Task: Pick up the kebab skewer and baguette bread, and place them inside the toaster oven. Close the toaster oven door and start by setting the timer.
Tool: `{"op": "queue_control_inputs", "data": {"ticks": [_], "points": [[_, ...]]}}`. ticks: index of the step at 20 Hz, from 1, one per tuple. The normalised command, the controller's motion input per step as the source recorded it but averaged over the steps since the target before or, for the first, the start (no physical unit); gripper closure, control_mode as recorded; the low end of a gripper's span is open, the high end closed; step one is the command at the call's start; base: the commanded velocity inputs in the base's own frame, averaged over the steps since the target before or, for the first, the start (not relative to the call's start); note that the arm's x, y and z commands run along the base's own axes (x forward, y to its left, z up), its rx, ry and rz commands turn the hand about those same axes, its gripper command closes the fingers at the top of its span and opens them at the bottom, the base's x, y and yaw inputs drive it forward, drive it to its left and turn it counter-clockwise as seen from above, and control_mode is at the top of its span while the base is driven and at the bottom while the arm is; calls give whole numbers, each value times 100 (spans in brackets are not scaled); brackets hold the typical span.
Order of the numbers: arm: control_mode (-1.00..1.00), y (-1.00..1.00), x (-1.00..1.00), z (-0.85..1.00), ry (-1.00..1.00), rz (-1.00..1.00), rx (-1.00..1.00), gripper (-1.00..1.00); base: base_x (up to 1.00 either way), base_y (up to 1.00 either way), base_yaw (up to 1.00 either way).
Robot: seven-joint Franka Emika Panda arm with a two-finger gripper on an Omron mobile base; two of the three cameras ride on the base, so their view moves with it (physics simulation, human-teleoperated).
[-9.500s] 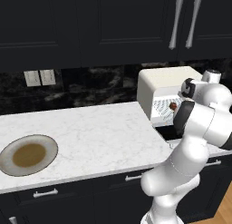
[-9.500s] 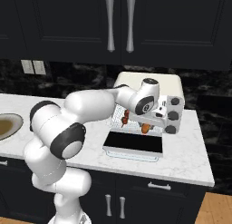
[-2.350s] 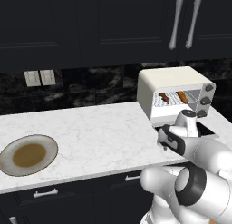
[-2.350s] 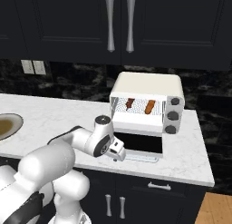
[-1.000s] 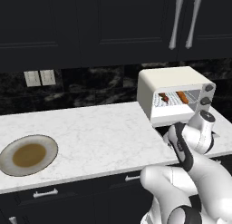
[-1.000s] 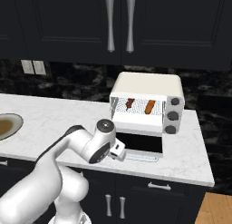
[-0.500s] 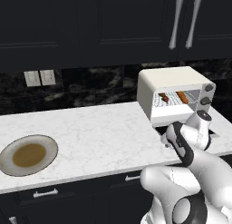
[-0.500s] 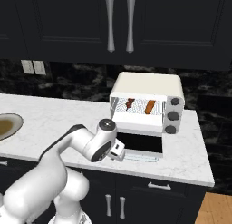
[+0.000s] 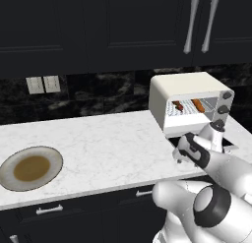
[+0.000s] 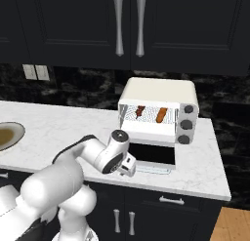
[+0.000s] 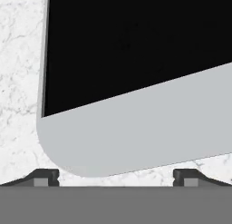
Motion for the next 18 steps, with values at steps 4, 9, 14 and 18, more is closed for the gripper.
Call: {"op": "queue_control_inputs", "data": {"ticks": [4,9,14,18], "points": [[-100,22,0,-60,-9,-1,0,-100,0,0,0],[-100,23,0,-61,-16,0,-2,-100,0,0,0],[-100,26,6,-42,-25,-1,-3,-100,0,0,0],[-100,19,60,-10,-18,-6,-4,-100,0,0,0]]}}
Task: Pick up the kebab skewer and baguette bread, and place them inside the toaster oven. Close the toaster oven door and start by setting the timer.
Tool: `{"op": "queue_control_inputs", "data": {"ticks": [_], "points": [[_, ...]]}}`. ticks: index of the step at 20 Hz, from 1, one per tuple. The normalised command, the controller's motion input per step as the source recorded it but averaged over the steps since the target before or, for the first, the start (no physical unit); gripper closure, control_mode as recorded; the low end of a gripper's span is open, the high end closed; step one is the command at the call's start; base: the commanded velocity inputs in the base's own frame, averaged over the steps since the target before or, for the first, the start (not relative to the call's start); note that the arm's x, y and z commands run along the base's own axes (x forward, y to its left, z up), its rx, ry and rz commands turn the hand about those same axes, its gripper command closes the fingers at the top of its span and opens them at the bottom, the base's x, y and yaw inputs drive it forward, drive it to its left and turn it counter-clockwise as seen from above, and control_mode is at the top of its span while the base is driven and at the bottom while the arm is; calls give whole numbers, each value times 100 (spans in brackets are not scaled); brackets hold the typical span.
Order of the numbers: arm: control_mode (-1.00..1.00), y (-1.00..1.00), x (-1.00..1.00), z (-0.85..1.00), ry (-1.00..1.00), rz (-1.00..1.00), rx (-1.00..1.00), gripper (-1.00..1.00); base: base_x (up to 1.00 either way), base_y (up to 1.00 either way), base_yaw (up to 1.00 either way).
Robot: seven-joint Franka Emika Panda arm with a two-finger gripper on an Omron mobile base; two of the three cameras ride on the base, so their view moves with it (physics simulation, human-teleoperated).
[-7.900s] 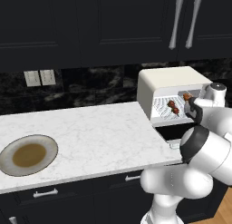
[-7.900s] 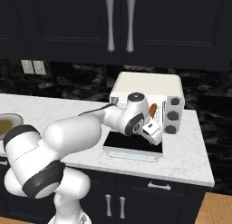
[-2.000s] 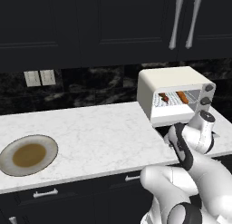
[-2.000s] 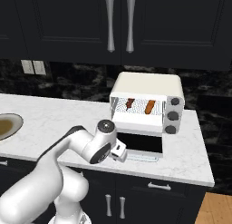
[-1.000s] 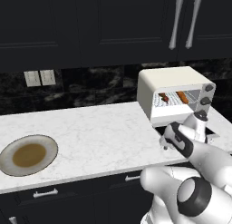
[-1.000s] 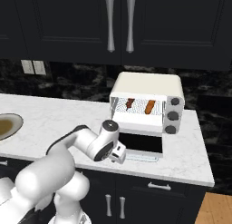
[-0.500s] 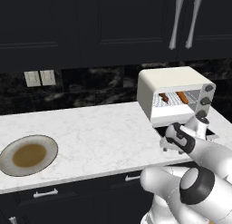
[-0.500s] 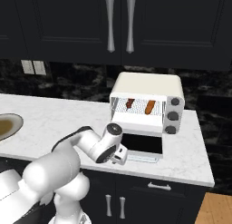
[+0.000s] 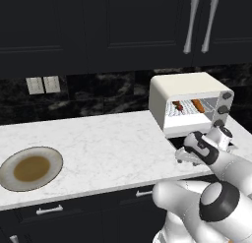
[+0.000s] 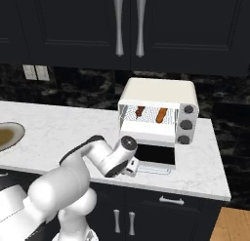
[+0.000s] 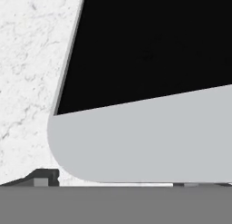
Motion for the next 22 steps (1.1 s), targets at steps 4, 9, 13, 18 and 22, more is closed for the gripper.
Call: {"op": "queue_control_inputs", "data": {"ticks": [4,9,13,18,22], "points": [[-100,24,73,-1,-19,-9,-4,-100,0,0,0],[-100,29,74,0,-24,-9,-3,-100,0,0,0],[-100,41,49,0,-42,-10,-7,-100,0,0,0],[-100,49,45,-8,-53,-10,-13,-100,0,0,0],[-100,54,27,-16,-61,-10,-22,-100,0,0,0]]}}
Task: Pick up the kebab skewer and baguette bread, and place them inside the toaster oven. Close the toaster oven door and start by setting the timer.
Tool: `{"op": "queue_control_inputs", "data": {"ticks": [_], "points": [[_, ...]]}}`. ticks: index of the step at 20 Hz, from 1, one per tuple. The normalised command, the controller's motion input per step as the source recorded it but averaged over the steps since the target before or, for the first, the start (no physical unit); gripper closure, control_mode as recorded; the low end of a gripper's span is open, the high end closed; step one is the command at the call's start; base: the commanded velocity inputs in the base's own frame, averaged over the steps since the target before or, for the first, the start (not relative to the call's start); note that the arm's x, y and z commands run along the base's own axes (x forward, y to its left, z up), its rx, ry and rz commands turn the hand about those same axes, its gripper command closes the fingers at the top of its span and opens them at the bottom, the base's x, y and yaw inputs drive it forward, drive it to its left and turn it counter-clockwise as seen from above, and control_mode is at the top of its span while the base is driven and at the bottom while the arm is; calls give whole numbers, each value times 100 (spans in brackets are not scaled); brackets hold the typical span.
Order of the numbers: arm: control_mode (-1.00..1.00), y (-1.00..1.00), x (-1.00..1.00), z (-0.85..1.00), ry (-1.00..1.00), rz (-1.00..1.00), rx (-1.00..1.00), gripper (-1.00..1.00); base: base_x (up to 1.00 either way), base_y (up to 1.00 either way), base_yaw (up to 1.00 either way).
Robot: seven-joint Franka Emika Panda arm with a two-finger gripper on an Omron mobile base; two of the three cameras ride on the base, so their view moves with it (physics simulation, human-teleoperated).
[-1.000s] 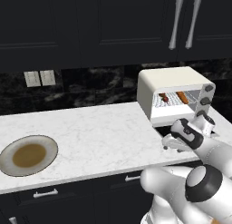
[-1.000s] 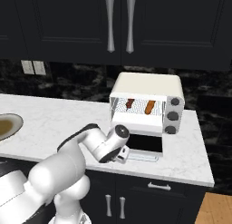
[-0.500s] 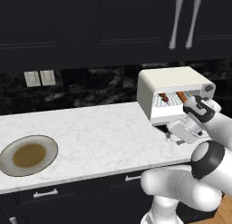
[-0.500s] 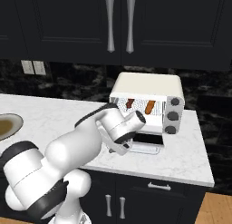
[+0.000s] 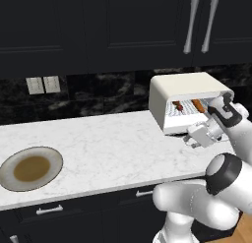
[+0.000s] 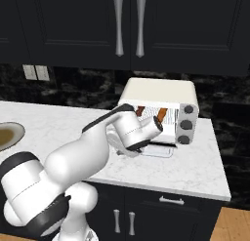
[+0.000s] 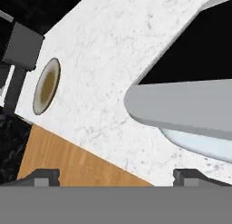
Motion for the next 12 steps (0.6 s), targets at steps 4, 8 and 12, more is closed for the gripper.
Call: {"op": "queue_control_inputs", "data": {"ticks": [4,8,12], "points": [[-100,63,37,-16,-59,-13,-27,-100,0,0,0],[-100,62,72,-5,-48,-17,-29,-100,0,0,0],[-100,35,58,0,-39,-16,-28,-100,0,0,0]]}}
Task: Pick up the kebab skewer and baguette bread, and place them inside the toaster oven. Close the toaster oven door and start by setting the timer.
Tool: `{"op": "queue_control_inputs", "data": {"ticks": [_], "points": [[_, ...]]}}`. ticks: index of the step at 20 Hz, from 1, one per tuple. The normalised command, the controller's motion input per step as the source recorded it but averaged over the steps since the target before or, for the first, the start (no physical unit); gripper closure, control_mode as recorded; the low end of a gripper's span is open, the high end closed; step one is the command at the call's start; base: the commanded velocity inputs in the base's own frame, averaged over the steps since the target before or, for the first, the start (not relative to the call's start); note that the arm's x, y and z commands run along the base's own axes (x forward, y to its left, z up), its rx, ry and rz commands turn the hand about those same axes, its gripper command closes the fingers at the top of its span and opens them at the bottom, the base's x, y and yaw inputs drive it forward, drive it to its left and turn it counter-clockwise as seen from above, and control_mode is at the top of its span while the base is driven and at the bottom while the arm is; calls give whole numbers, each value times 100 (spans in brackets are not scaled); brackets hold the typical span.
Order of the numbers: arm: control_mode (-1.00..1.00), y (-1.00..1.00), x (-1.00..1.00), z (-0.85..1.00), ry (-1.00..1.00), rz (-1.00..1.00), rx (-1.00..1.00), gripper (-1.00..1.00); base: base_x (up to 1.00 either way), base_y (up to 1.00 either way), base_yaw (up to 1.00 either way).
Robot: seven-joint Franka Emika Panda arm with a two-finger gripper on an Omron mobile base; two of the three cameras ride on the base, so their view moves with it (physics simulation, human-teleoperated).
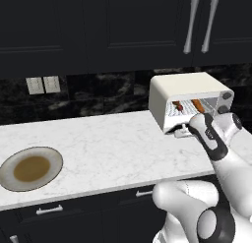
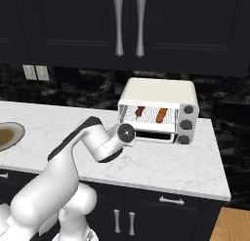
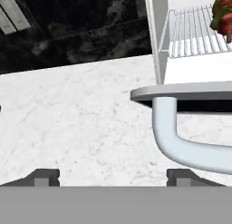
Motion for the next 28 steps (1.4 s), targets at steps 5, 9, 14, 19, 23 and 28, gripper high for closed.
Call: {"op": "queue_control_inputs", "data": {"ticks": [5,9,14,19,23,28], "points": [[-100,3,43,0,-26,-16,-26,-100,0,0,0],[-100,-1,34,2,-9,-14,-24,-100,0,0,0],[-100,-10,42,17,-1,-11,-19,-100,0,0,0],[-100,-7,34,5,-1,-10,-18,-100,0,0,0],[-100,-4,16,9,0,-5,-15,-100,0,0,0],[-100,-19,17,23,0,-2,-13,-100,0,0,0]]}}
